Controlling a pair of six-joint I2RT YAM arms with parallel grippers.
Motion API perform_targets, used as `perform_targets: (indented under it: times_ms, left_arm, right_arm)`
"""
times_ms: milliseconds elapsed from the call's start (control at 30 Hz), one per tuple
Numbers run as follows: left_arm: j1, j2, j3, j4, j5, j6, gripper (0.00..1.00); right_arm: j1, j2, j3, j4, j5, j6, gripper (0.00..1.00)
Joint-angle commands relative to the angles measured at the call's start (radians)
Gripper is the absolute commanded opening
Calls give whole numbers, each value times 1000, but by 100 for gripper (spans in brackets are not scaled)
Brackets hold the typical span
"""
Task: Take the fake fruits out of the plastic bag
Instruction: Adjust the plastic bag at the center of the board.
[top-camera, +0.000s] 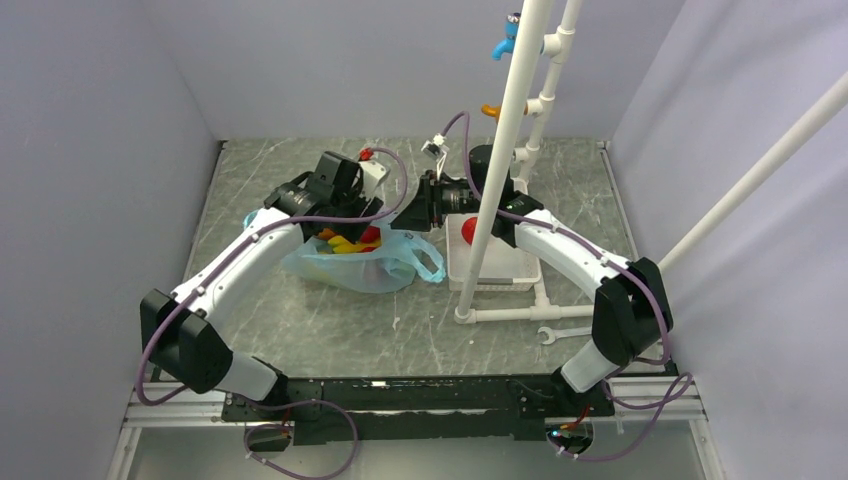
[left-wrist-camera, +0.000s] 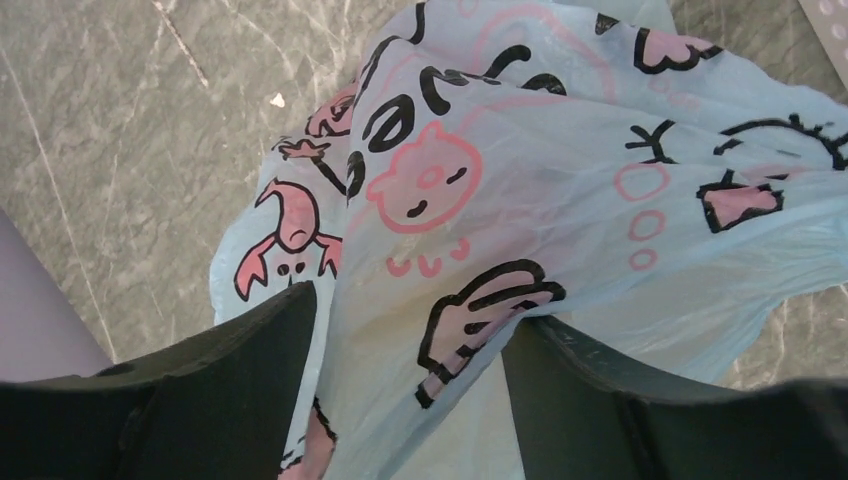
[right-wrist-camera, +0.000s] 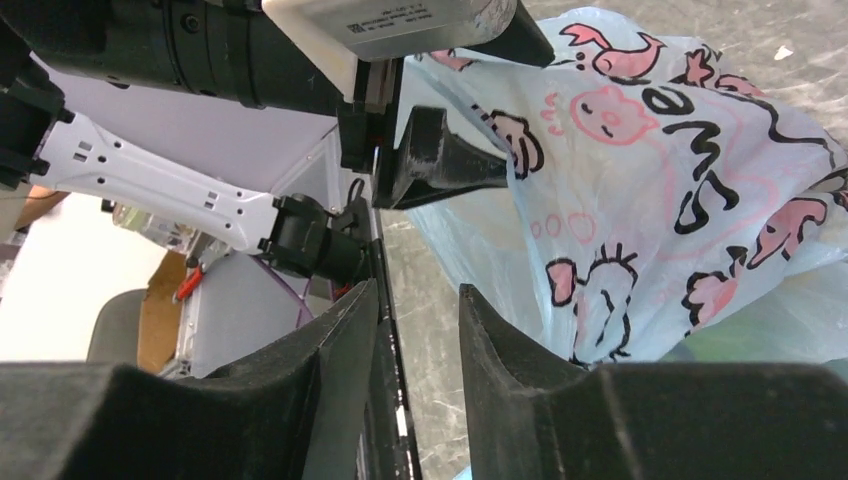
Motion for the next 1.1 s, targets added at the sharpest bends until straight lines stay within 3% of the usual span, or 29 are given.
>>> perform_targets:
  times_ms: [0, 67, 133, 167, 233, 467, 633, 767, 900, 1067]
  left_arm:
    - [-1, -24, 18, 44, -44, 4, 65]
    - [1, -7, 41, 41, -55, -4, 47]
    - [2, 10, 66, 39, -68, -23, 15]
    - [5, 17, 75, 39, -72, -36, 7]
    - [14, 26, 95, 45, -58, -58, 1]
    - [90, 85, 245, 67, -78, -207, 0]
    - [134, 149, 421, 70, 8, -249, 0]
    - [140, 203, 539, 35, 7, -241, 0]
    - [142, 166, 477, 46, 61, -261, 0]
    - [143, 64, 290, 103, 142, -283, 0]
  right_arm:
    - [11, 4, -5, 60, -60, -30, 37]
    - [28, 23, 1, 52, -76, -58, 35]
    - [43, 52, 21, 10, -68, -95, 33]
    - [48, 69, 38, -11, -63, -108, 30]
    - [48, 104, 68, -28, -43, -106, 28]
    - [47, 232, 218, -70, 10, -67, 26]
    - [38, 352, 391, -227, 219, -113, 28]
    - [12, 404, 510, -296, 254, -138, 29]
    - [-1, 401, 569, -368, 268, -185, 29]
    - [-2, 304, 461, -329, 242, -197, 34]
